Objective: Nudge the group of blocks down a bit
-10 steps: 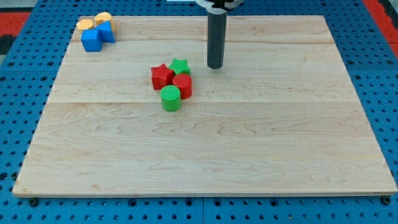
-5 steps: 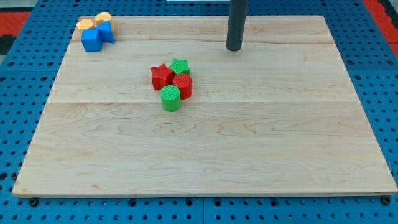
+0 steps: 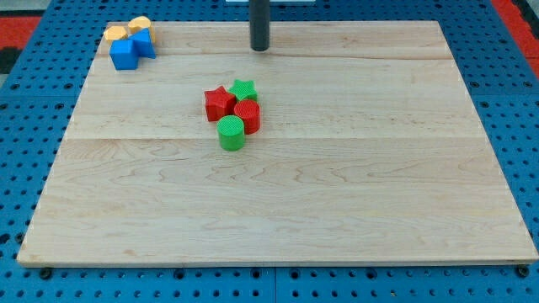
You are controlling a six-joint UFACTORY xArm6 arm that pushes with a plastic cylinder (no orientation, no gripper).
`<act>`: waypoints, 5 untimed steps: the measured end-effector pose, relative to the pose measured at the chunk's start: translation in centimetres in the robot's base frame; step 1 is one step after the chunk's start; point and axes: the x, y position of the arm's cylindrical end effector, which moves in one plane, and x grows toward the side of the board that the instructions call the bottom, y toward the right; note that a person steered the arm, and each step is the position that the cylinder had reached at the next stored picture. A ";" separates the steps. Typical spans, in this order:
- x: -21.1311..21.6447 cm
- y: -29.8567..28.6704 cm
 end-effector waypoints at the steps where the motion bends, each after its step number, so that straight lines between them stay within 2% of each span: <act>1: 2.3 -1.4; 4: 5.4 -1.8; 5: 9.7 -5.5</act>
